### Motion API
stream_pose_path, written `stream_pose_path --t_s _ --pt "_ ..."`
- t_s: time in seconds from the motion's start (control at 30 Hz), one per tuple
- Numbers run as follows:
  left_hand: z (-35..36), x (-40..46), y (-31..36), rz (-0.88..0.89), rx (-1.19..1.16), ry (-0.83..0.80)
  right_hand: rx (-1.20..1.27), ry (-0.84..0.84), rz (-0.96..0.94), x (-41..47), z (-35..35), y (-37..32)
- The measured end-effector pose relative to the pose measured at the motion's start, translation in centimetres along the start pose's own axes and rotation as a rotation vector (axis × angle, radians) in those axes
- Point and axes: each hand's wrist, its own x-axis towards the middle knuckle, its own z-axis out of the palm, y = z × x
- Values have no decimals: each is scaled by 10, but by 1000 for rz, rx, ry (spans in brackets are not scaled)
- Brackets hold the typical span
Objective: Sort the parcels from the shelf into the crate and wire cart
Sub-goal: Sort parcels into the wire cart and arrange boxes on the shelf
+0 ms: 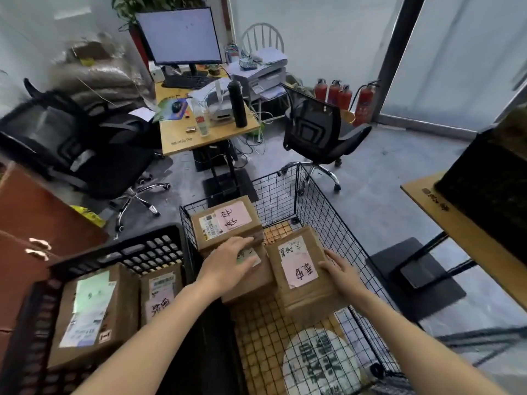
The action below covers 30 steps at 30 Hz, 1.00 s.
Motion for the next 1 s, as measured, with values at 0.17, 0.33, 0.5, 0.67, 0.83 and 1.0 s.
stream_pose_path --t_s 0.17,0.33,0.5,0.67,0.83,1.0 --pt "30 9 -10 34 117 -99 -47 -36 12 33 6 10" --pt "53 18 -20 82 170 -168 -119 -69 9 44 8 21" --pt "76 20 -23 147 260 -232 -410 -67 -126 29 4 44" --pt "98 20 -19 213 298 -206 -729 -130 -197 18 -1 64" --pt "122 15 -14 267 341 -179 -743 -80 -241 21 2 67" --pt "132 21 -16 275 387 -140 -669 -15 -265 52 16 56"
